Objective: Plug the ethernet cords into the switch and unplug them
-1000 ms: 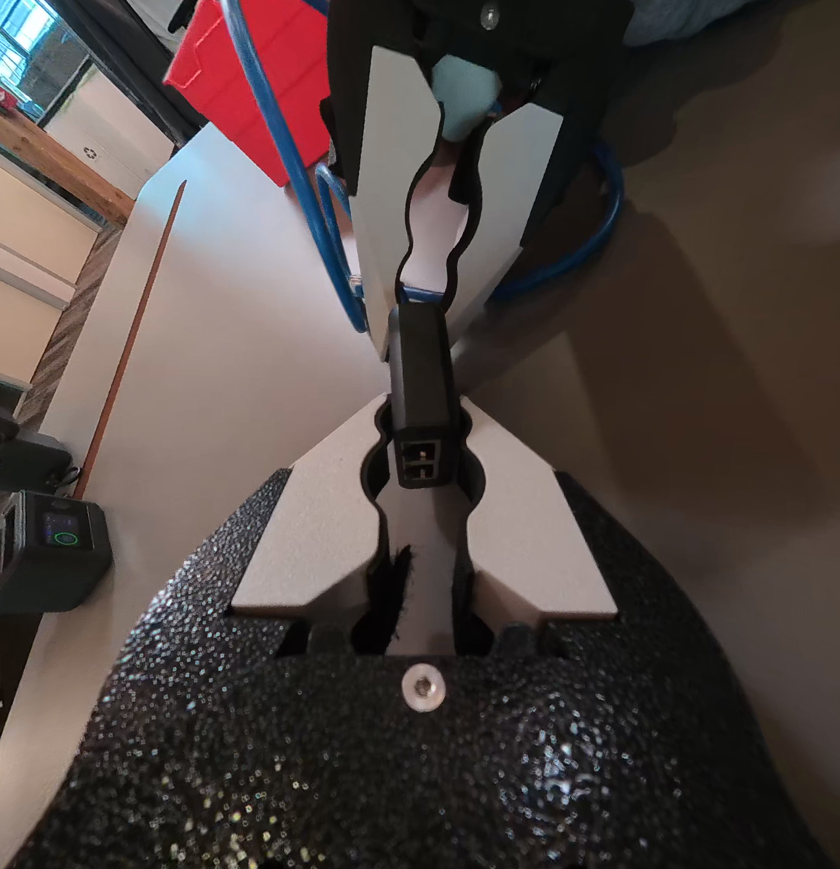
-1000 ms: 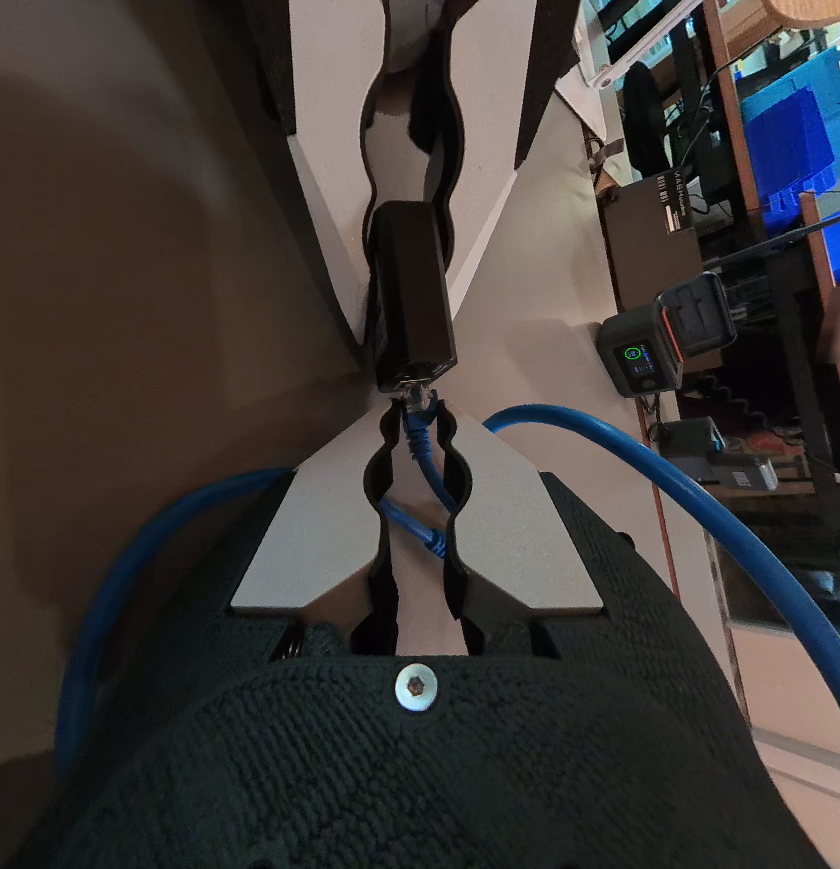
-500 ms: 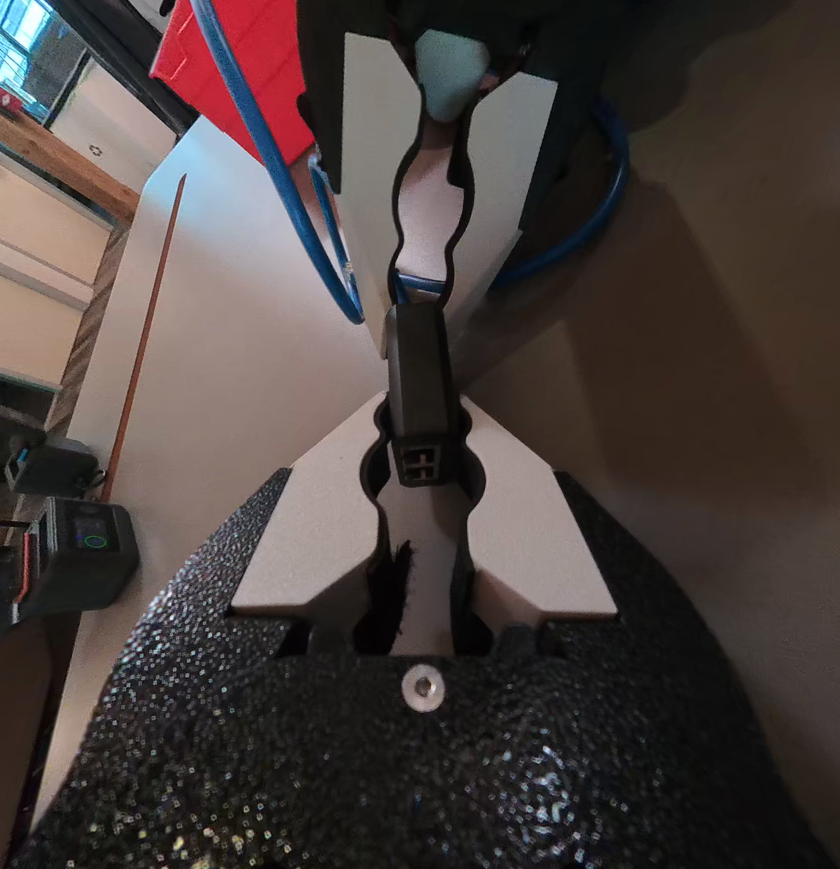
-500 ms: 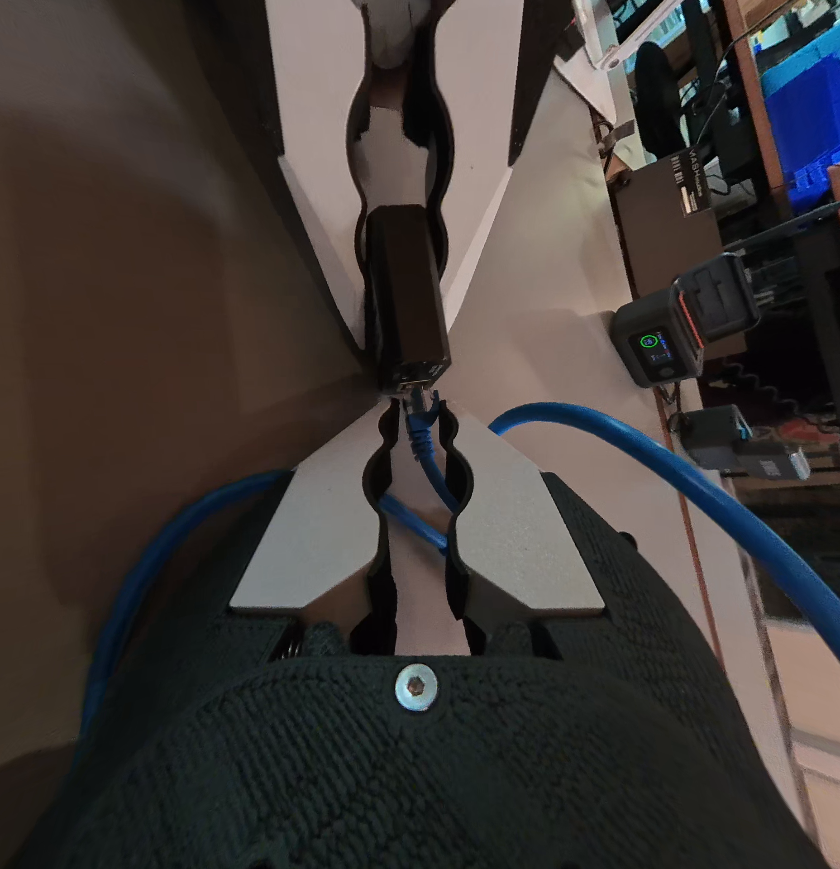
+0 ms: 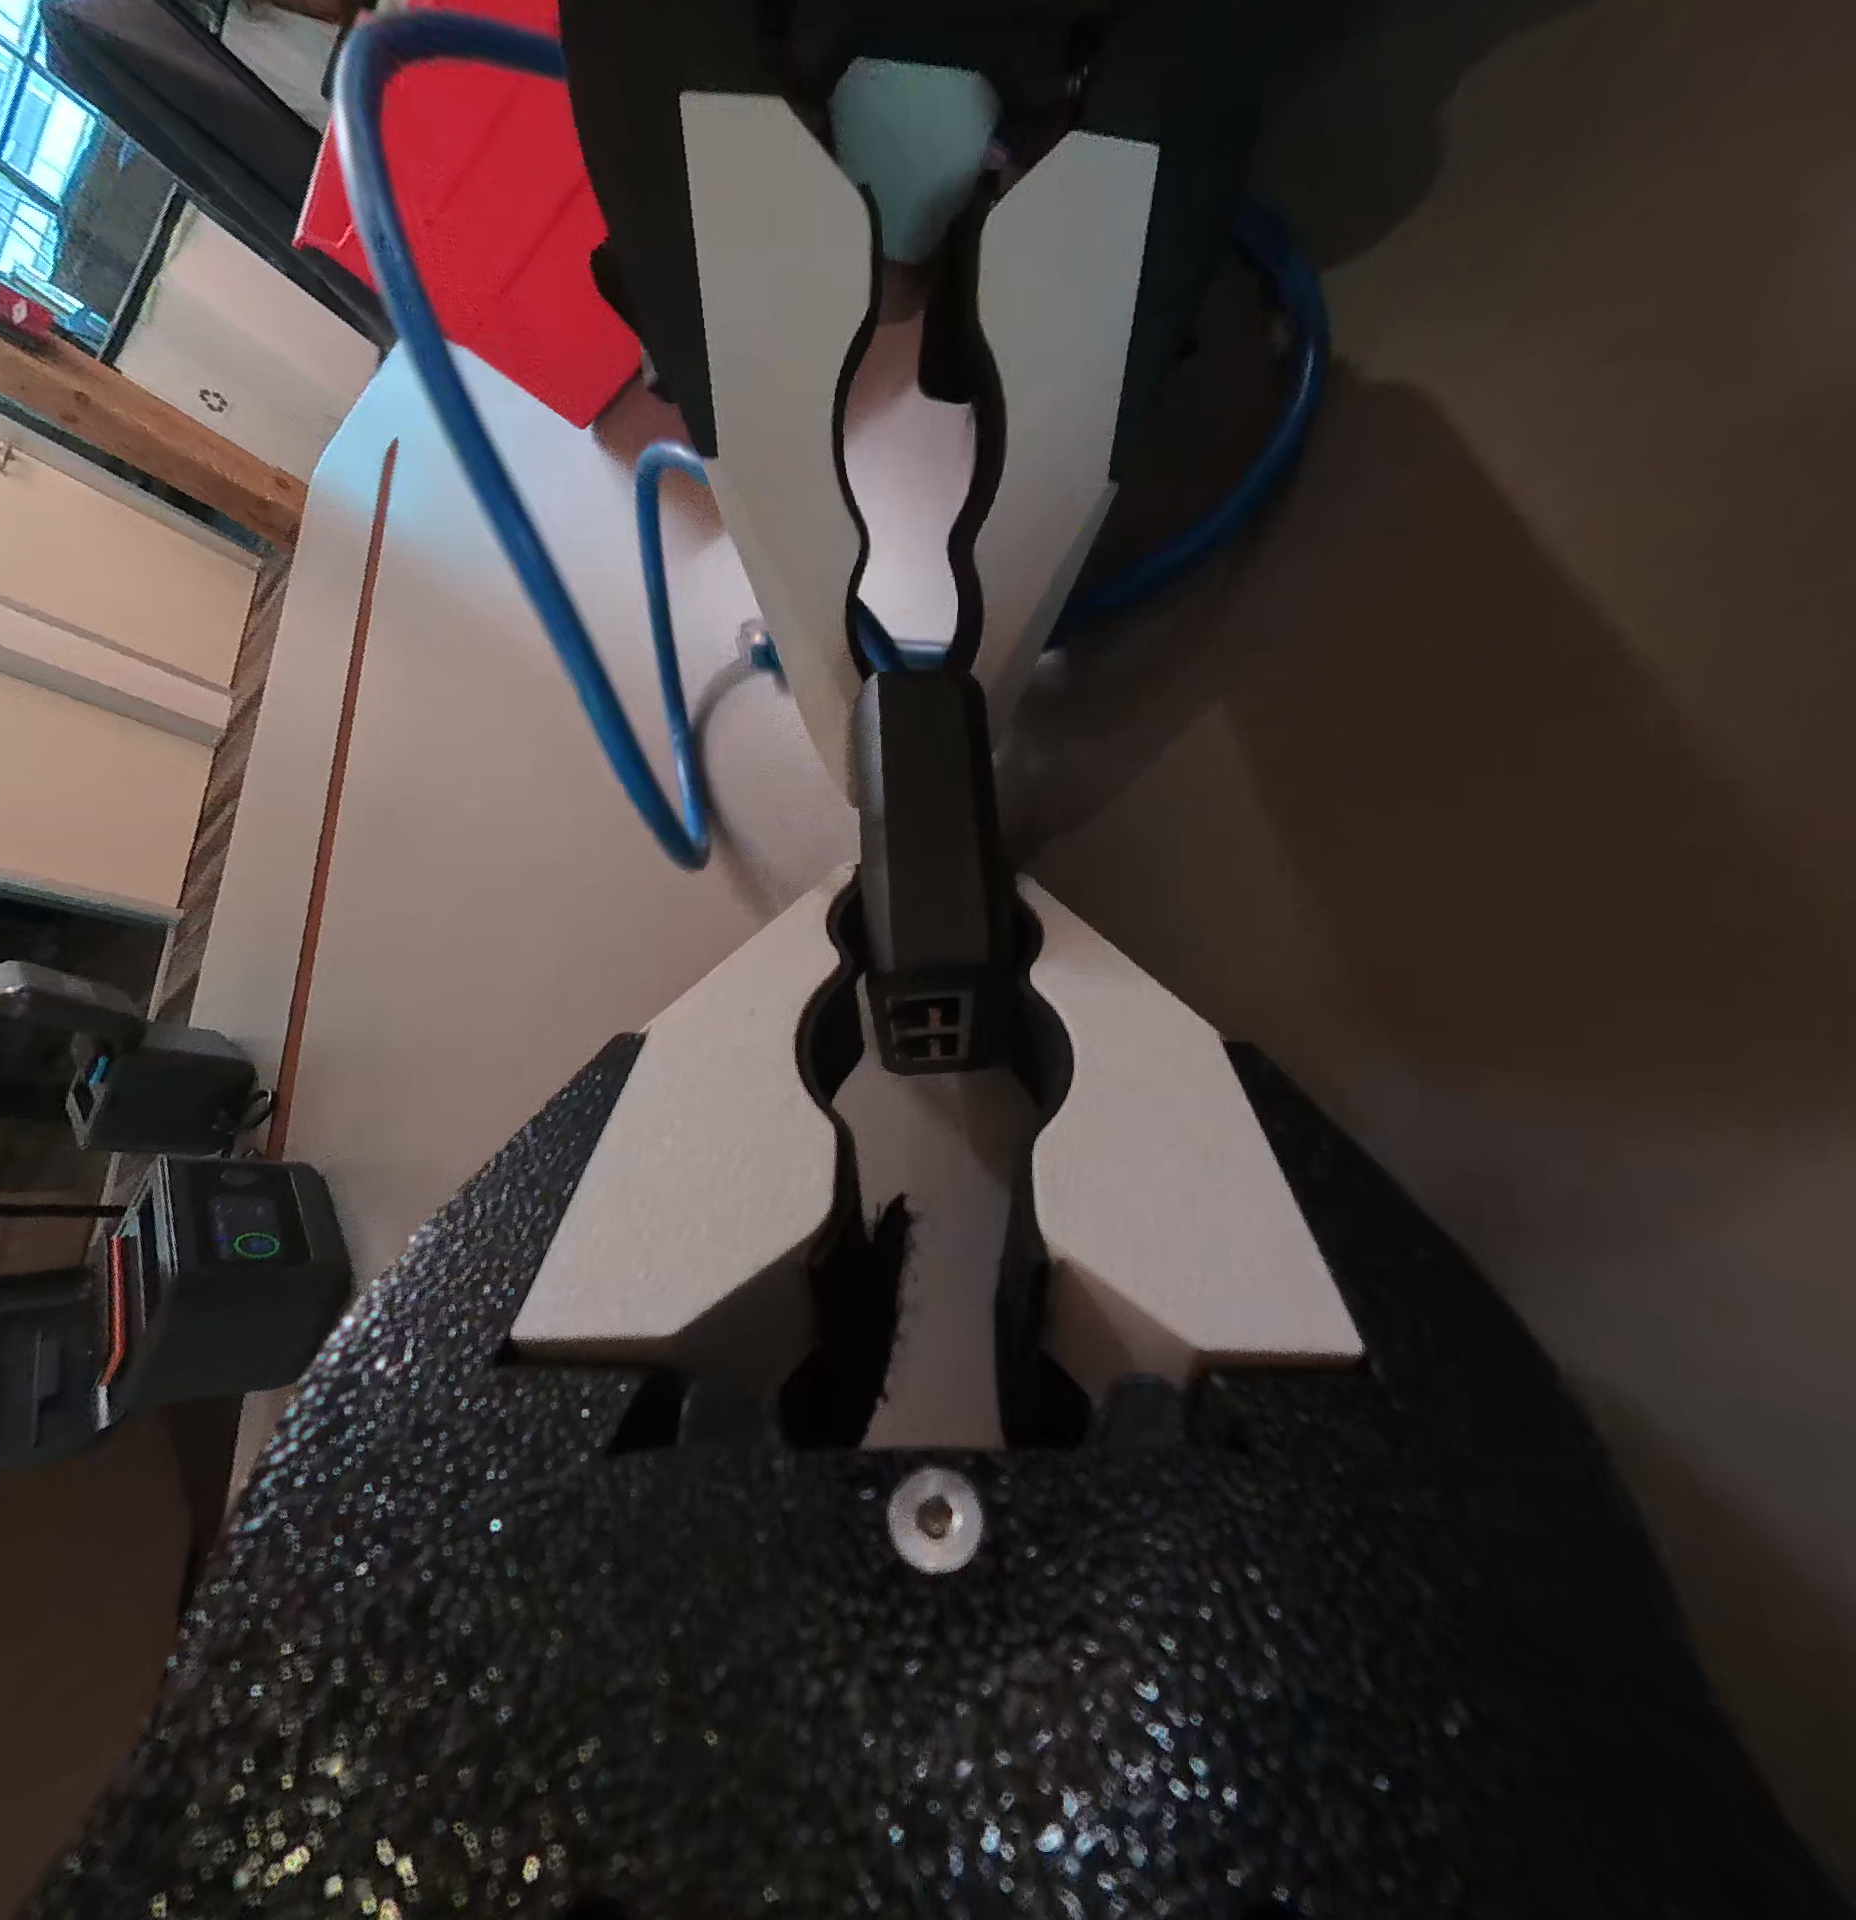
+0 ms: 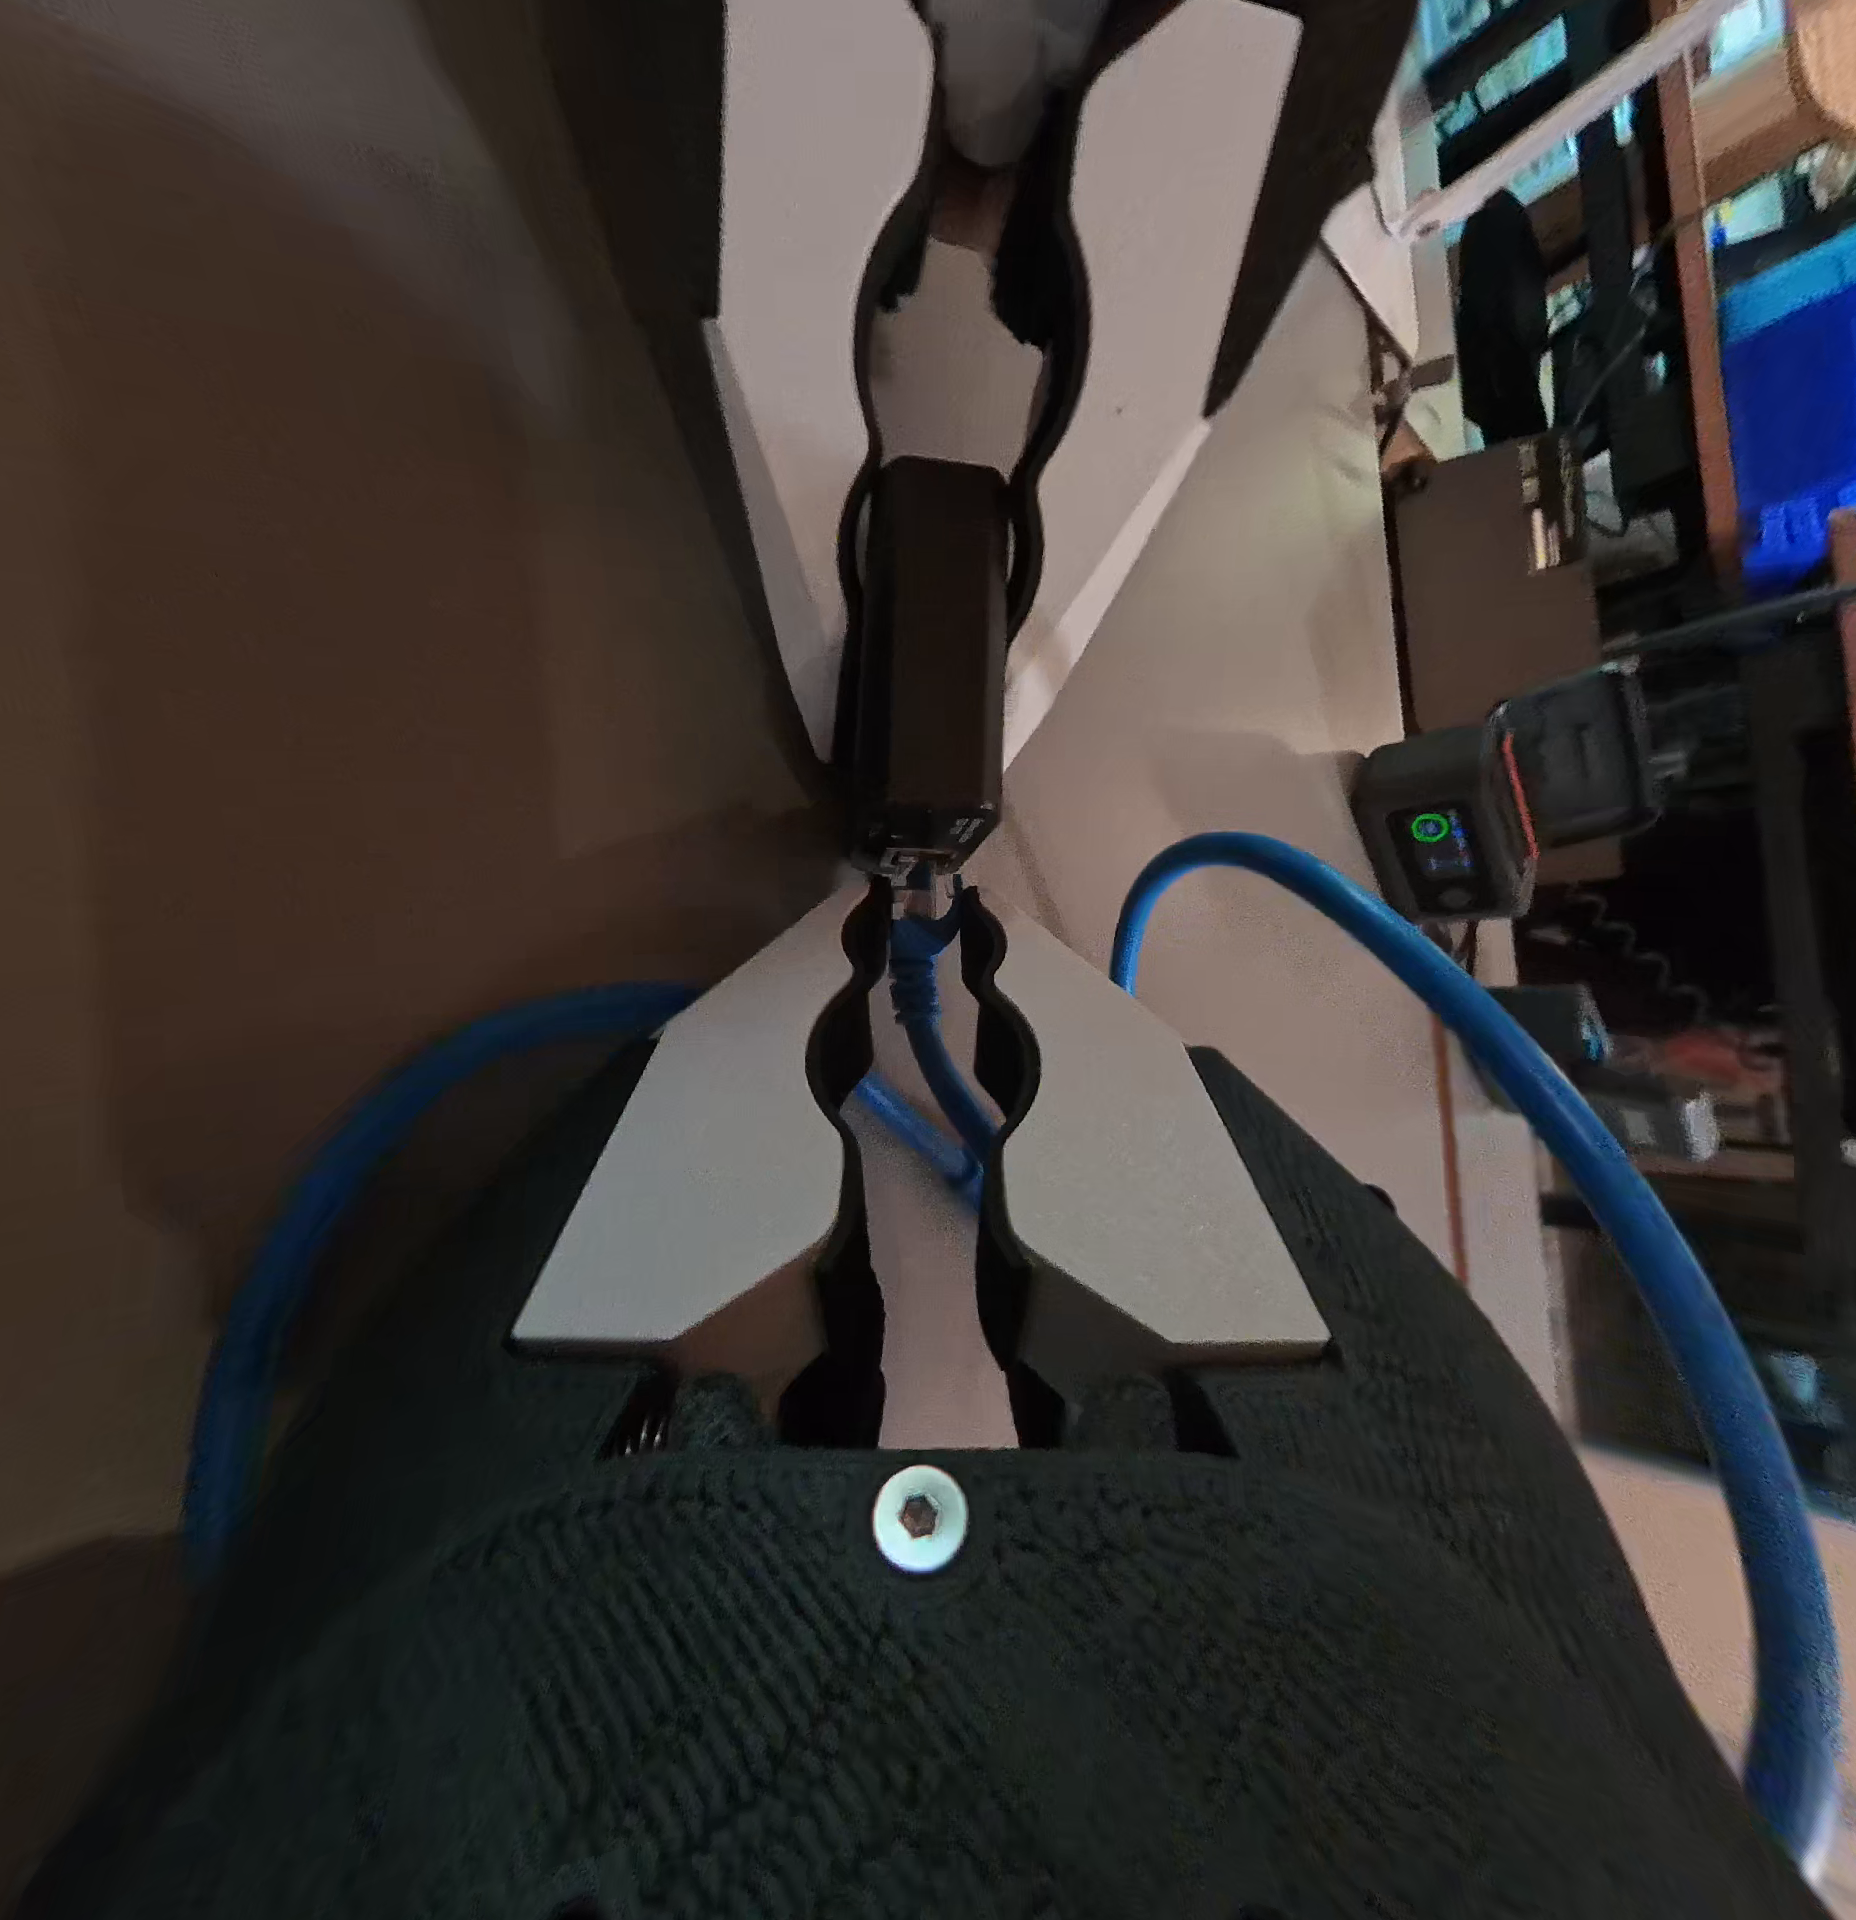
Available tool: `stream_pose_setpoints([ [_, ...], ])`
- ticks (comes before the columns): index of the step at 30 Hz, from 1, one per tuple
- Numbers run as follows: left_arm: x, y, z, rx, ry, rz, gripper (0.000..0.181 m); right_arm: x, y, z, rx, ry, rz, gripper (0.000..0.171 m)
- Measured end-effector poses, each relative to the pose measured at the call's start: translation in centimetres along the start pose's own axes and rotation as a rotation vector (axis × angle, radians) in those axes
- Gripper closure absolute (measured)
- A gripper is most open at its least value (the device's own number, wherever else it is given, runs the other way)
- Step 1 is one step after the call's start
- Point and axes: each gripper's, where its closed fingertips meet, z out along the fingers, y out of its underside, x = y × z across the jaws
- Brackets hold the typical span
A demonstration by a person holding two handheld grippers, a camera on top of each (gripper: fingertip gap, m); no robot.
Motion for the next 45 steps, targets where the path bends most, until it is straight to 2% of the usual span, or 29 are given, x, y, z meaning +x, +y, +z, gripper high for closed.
stream_pose_setpoints([
  [1, 0.0, 0.0, 0.0, -0.001, 0.0, 0.009, 0.16, -0.1, 0.0, 0.0, -0.002, -0.002, -0.039, 0.159],
  [7, -0.4, -0.4, -0.1, -0.01, -0.003, 0.065, 0.16, -0.6, -0.1, -0.2, -0.043, -0.031, -0.312, 0.158],
  [17, -0.6, -1.0, -1.1, -0.022, -0.001, 0.073, 0.16, -1.0, 0.6, -0.2, -0.217, -0.318, -0.887, 0.16],
  [21, -0.5, -1.3, -1.3, 0.001, -0.009, 0.048, 0.159, -0.8, 0.5, -0.8, -0.228, -0.405, -0.965, 0.16],
  [29, -0.9, -3.8, -1.0, 0.117, -0.025, 0.023, 0.159, -0.4, 0.8, -3.7, -0.259, -0.464, -1.031, 0.16],
  [30, -0.6, -3.0, -0.7, 0.066, -0.011, 0.039, 0.16, -0.8, 2.1, -4.7, -0.316, -0.532, -1.048, 0.16],
  [31, -1.1, -0.8, -0.7, -0.052, -0.037, 0.067, 0.16, -1.0, 3.2, -5.3, -0.345, -0.544, -1.069, 0.16],
  [32, -1.7, 0.0, -1.0, -0.06, -0.074, 0.067, 0.16, -1.3, 4.3, -6.1, -0.352, -0.562, -1.081, 0.16],
  [34, -3.0, -1.0, -1.6, 0.034, -0.114, -0.037, 0.161, -1.6, 5.6, -7.5, -0.368, -0.562, -0.993, 0.159],
  [37, -3.9, -1.7, -1.5, 0.062, -0.181, -0.026, 0.161, -0.4, 5.6, -9.0, -0.357, -0.475, -0.776, 0.159],
  [41, -4.9, -0.4, -0.8, 0.01, -0.309, 0.016, 0.16, 3.2, 3.1, -12.2, -0.245, -0.305, -0.43, 0.159],
  [45, -6.0, 0.1, -1.4, 0.014, -0.393, -0.021, 0.16, 7.9, 1.1, -17.4, -0.201, -0.126, -0.308, 0.159],
])
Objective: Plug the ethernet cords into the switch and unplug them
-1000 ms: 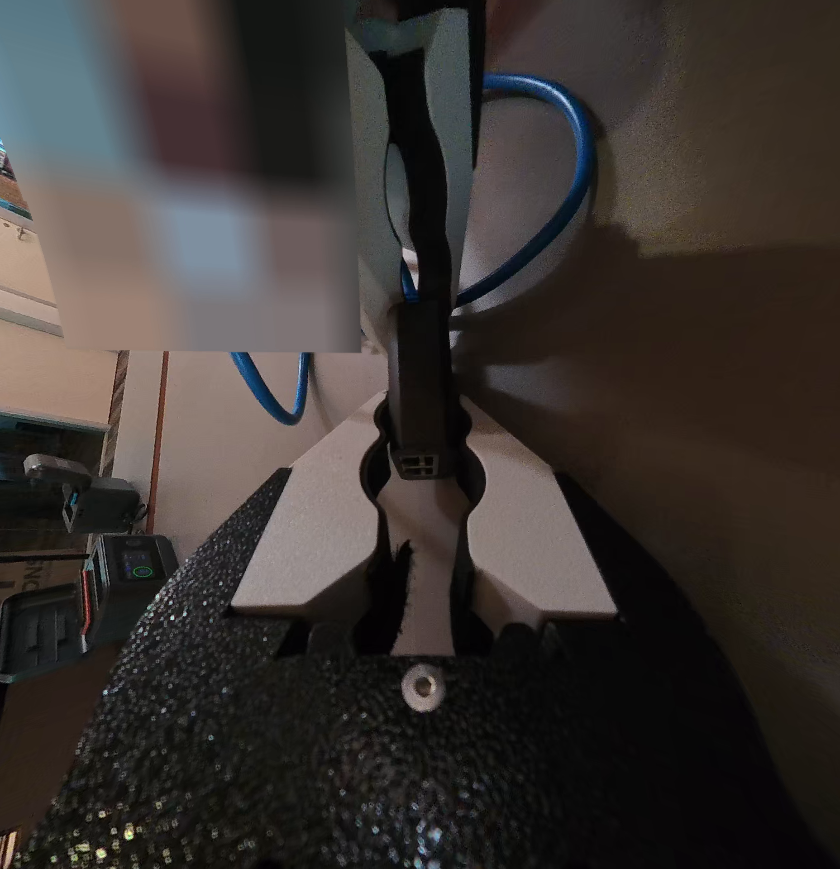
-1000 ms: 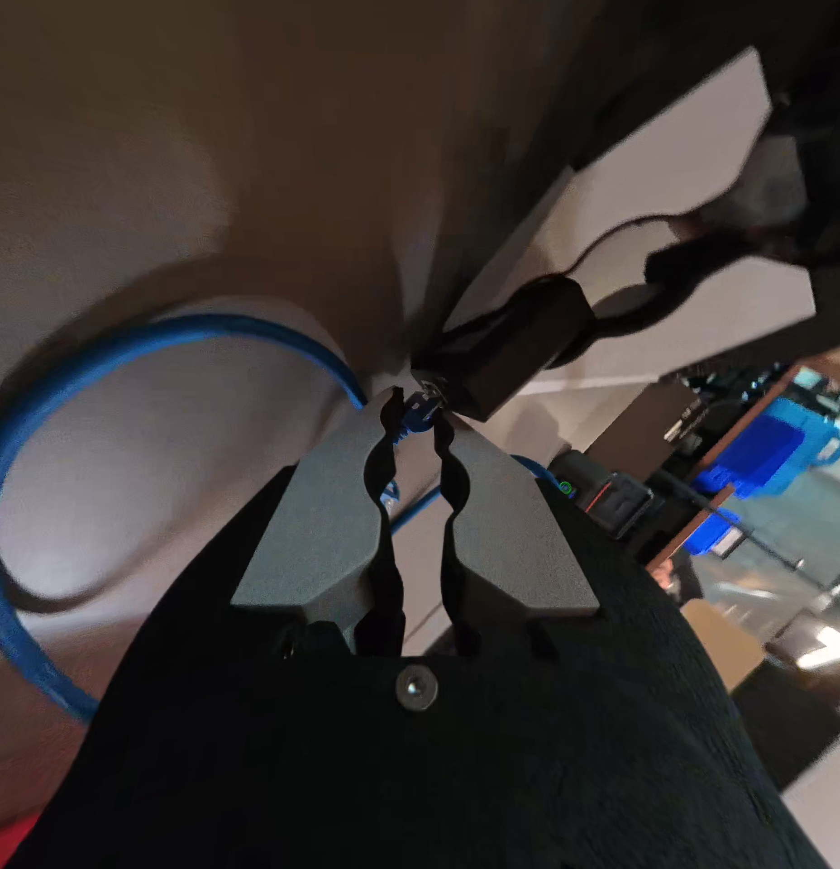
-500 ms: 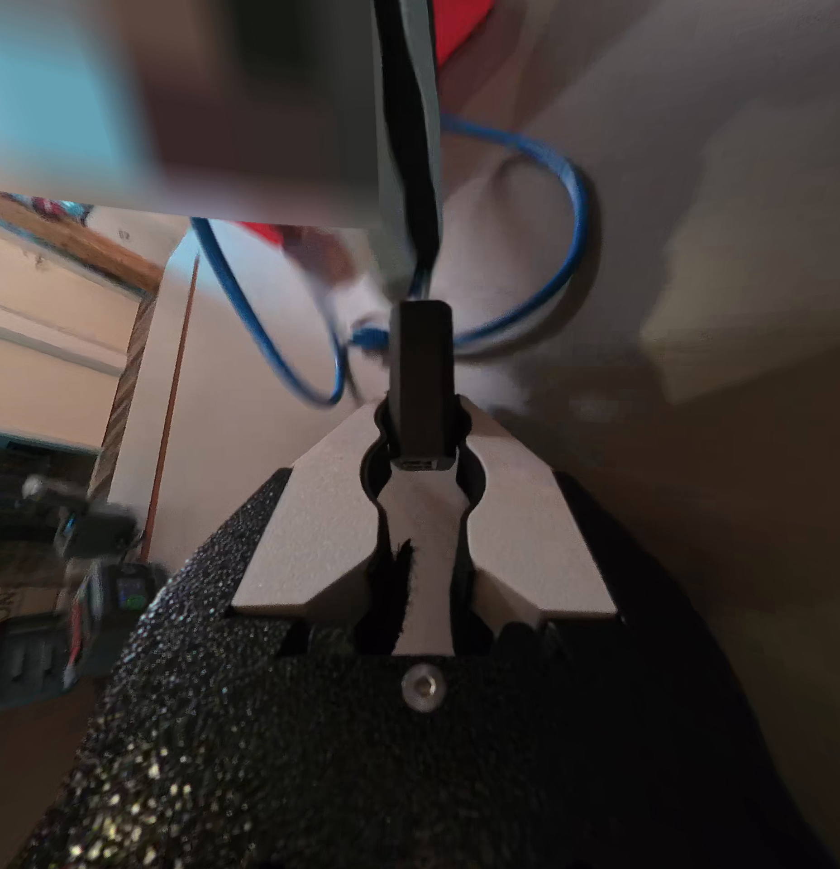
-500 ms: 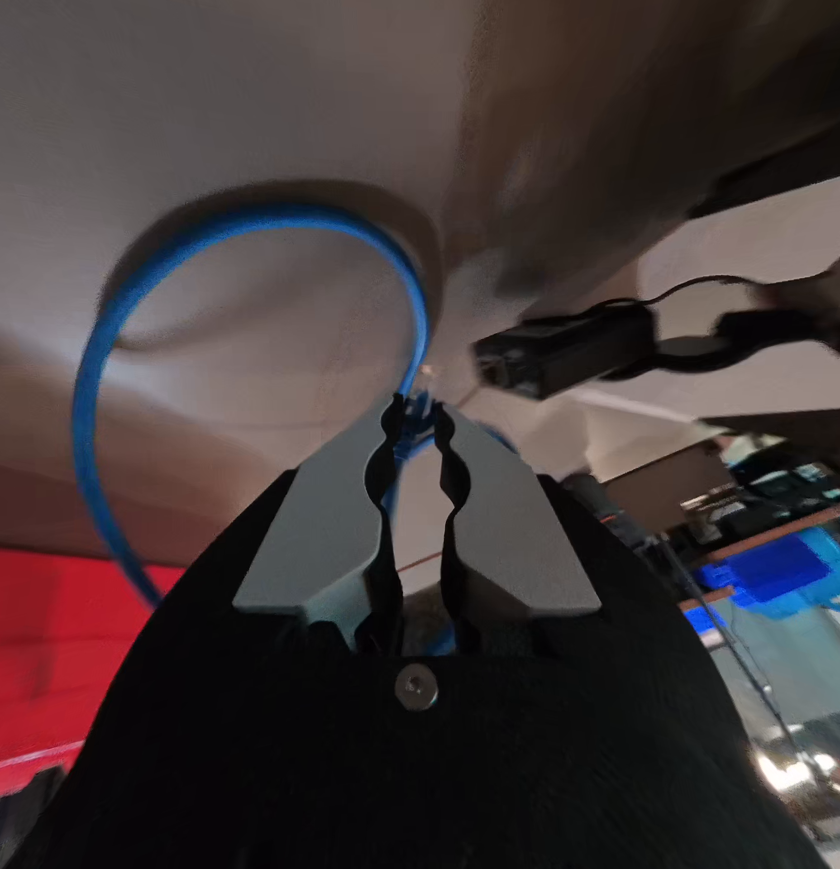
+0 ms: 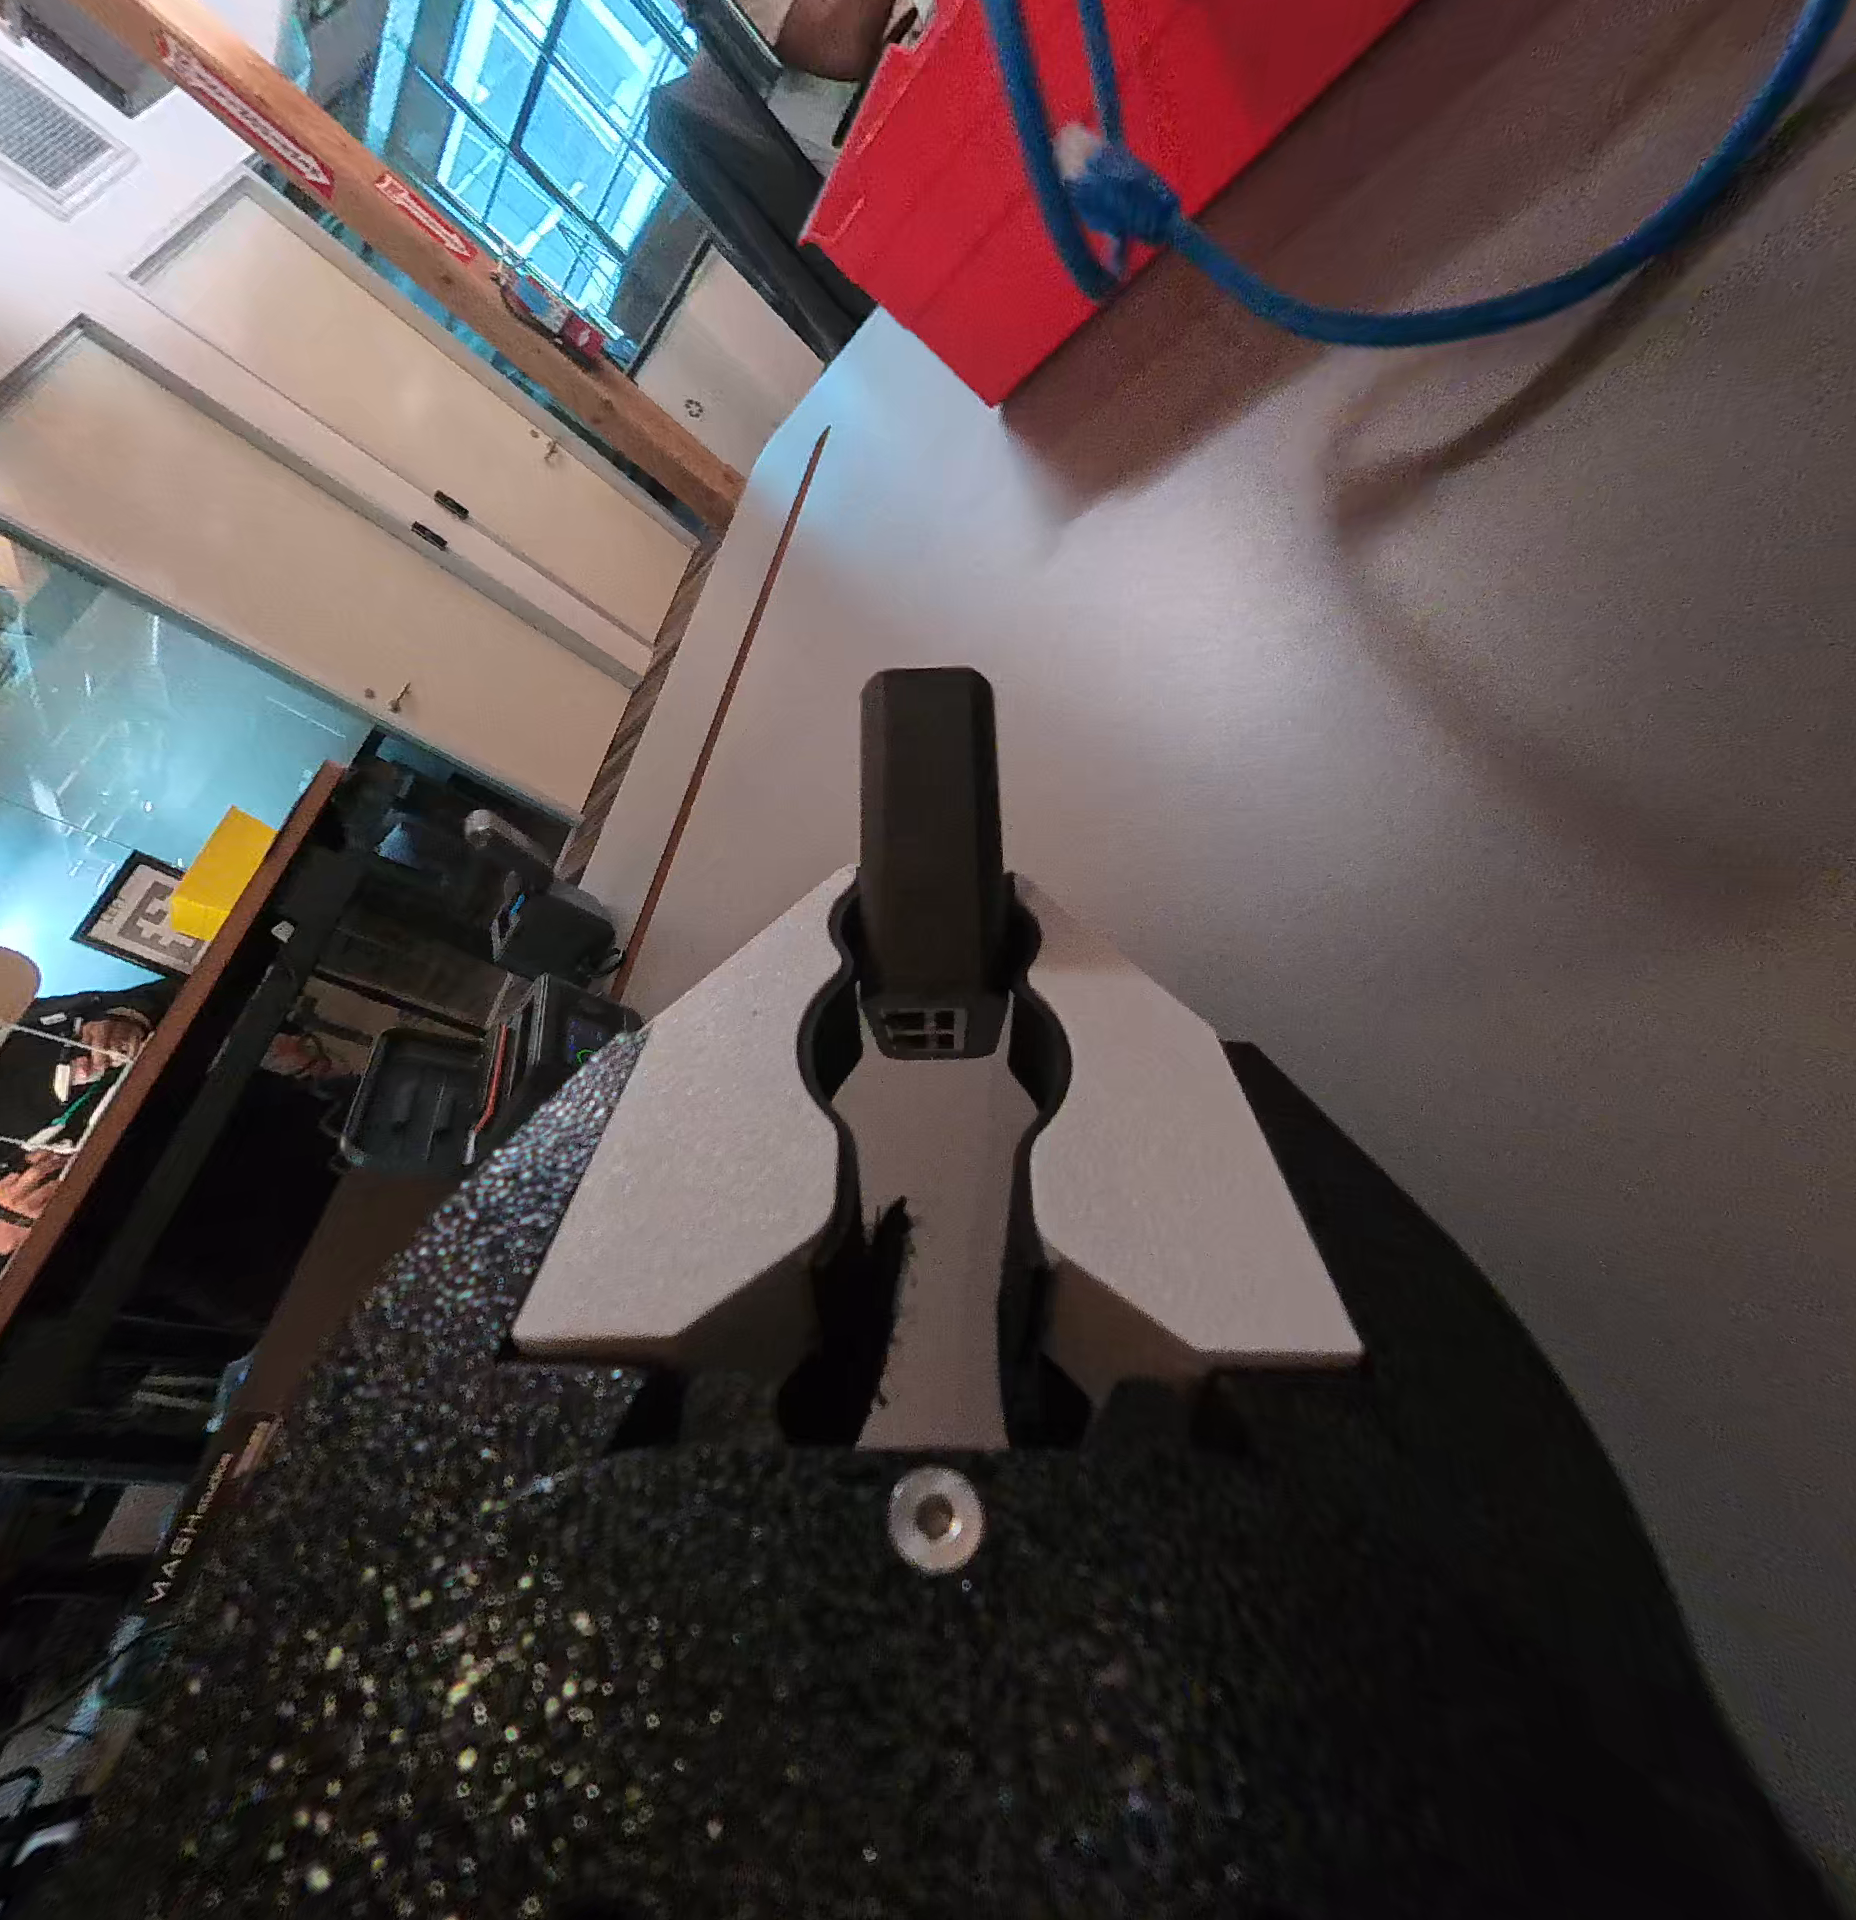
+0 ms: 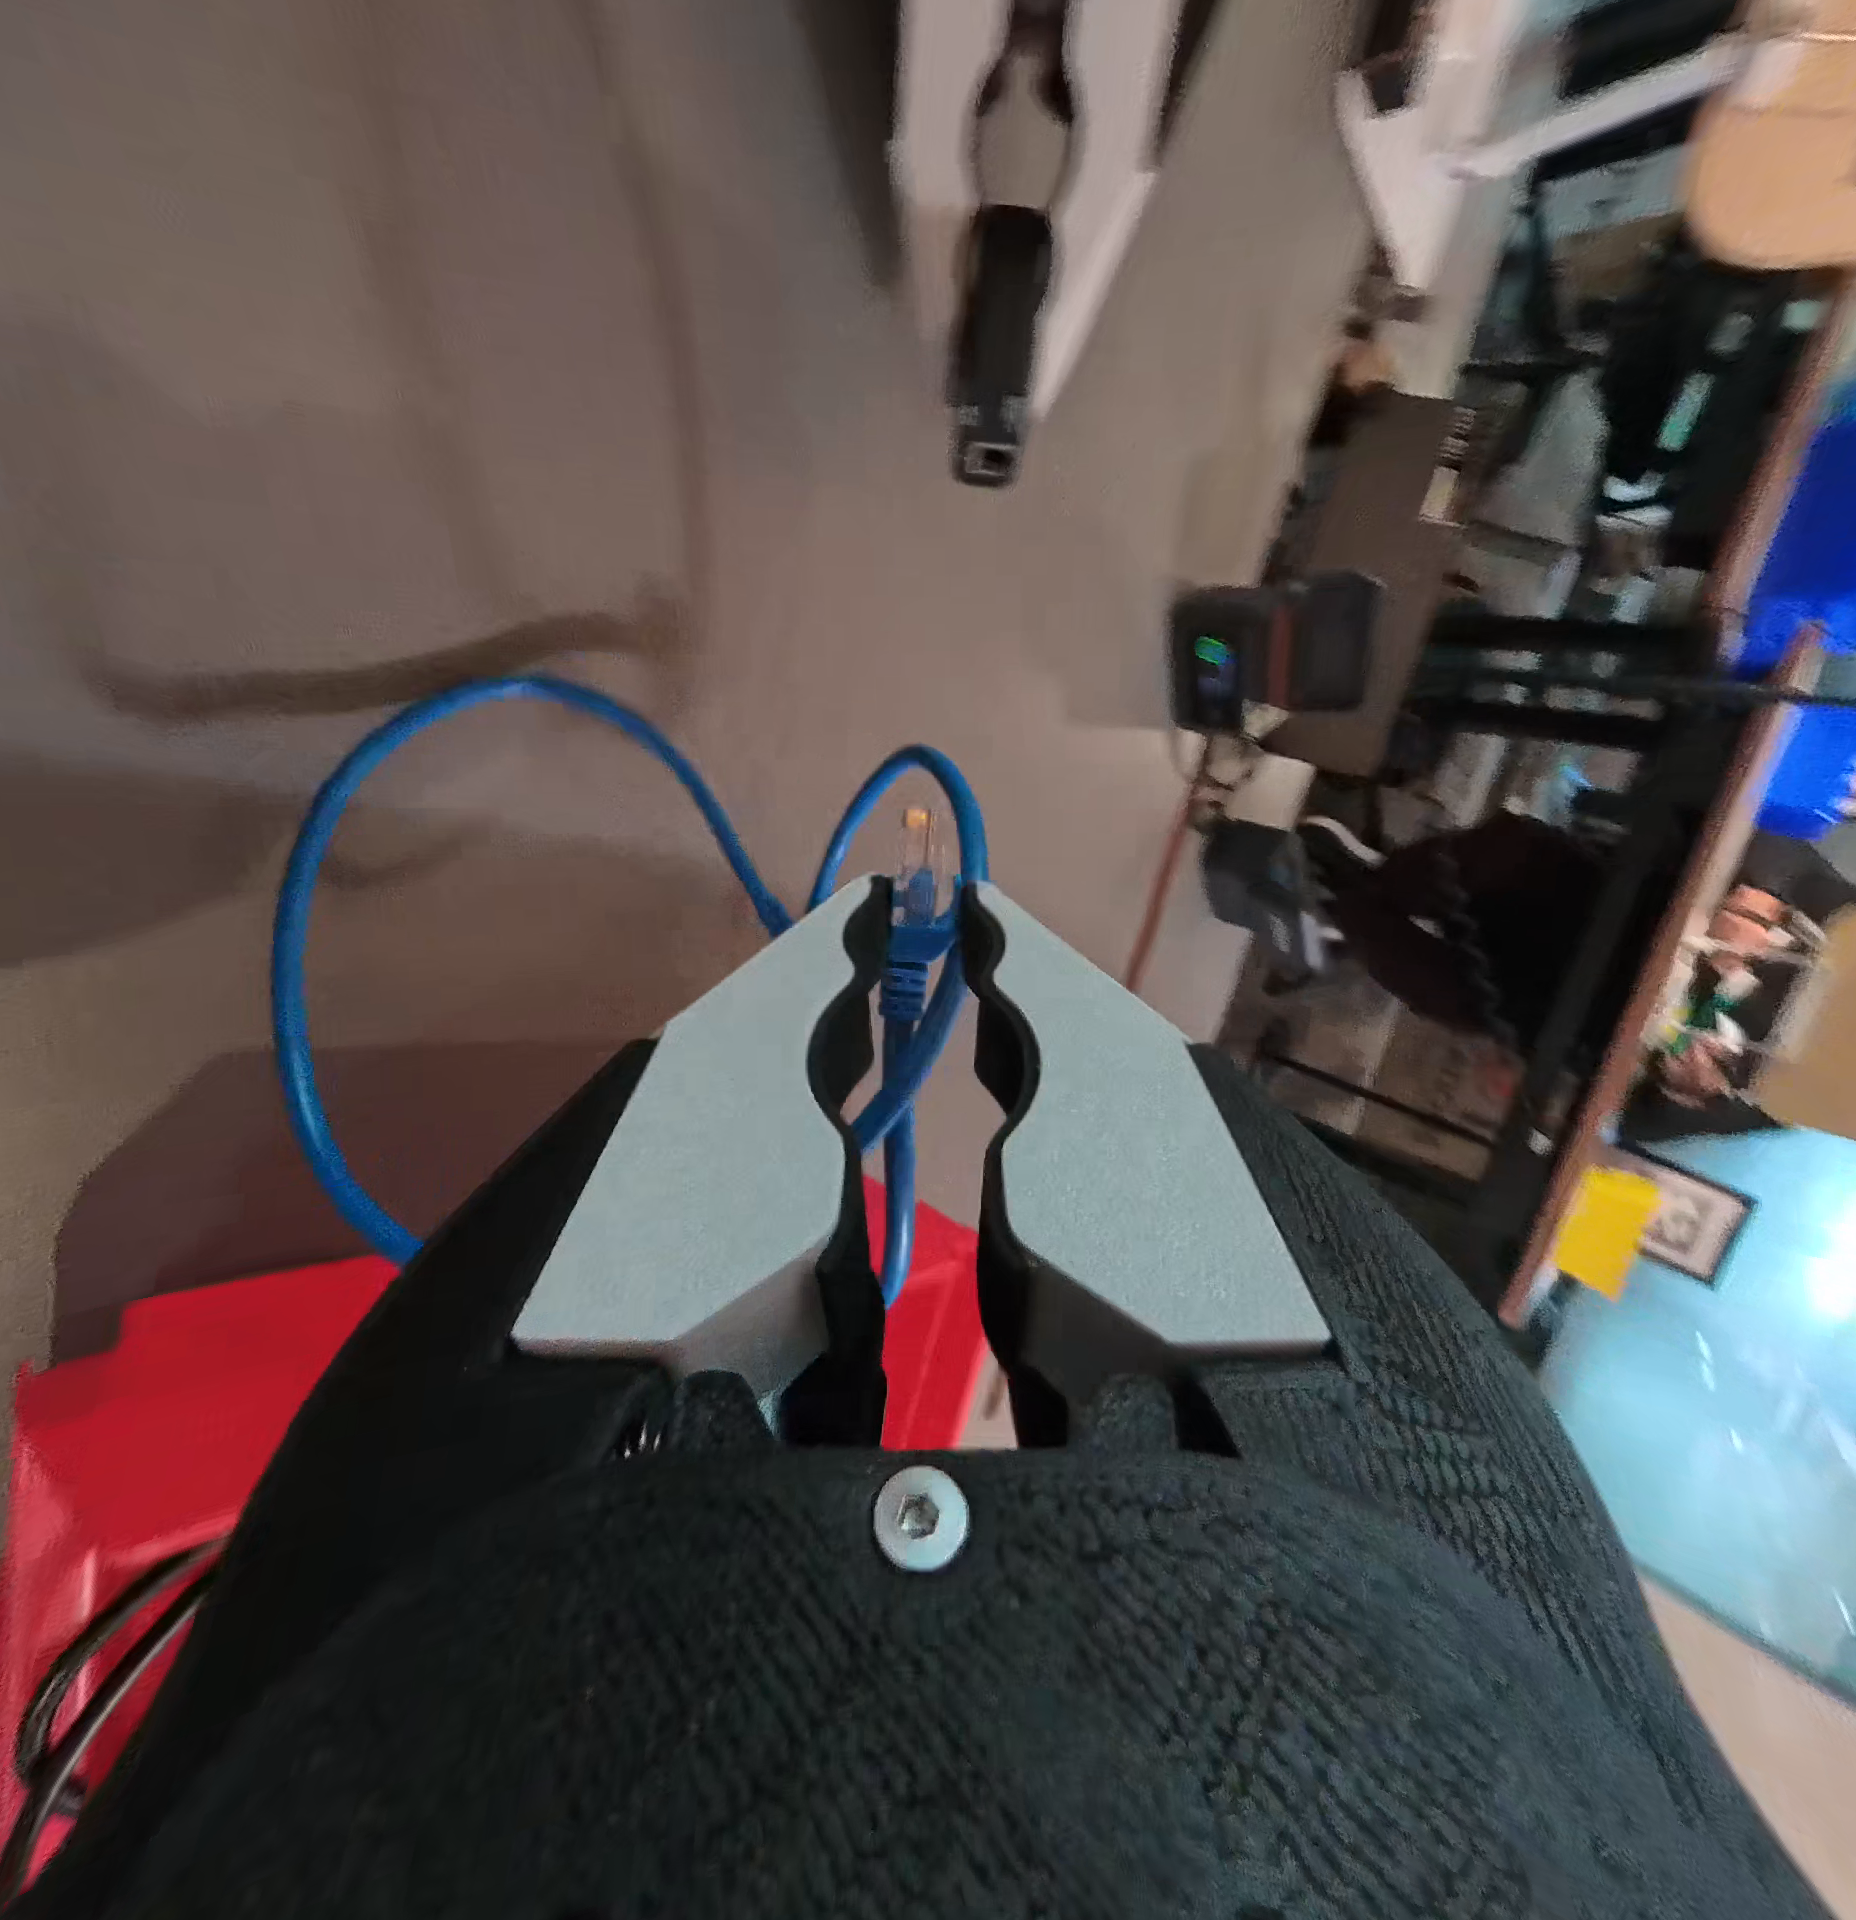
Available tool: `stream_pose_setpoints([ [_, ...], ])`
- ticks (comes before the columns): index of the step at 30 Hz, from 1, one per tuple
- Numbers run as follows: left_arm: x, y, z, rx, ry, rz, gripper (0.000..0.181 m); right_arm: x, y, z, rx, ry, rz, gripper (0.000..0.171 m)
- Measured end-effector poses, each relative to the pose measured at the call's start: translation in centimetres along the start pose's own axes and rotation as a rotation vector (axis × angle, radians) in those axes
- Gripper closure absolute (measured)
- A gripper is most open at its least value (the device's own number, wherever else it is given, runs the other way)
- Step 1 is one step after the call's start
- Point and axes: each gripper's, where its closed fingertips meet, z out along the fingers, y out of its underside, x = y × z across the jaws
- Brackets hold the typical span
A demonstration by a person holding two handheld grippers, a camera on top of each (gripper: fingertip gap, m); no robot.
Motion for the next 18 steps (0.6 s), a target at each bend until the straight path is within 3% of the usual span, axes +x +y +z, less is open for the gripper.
stream_pose_setpoints([
  [4, 0.0, 0.2, 0.0, -0.006, -0.002, -0.009, 0.16, 4.5, 0.4, -6.9, -0.02, 0.185, 0.037, 0.159],
  [10, 1.0, 0.6, 0.5, -0.04, 0.037, 0.022, 0.16, 7.8, 3.8, -15.3, -0.199, 0.373, 0.02, 0.159],
  [14, 1.0, 0.8, 0.5, -0.046, 0.037, 0.02, 0.16, 6.8, 7.5, -17.3, -0.28, 0.4, 0.083, 0.159],
  [18, 1.1, 0.9, 0.6, -0.052, 0.04, 0.021, 0.16, 3.8, 11.9, -16.5, -0.342, 0.377, 0.17, 0.159],
])
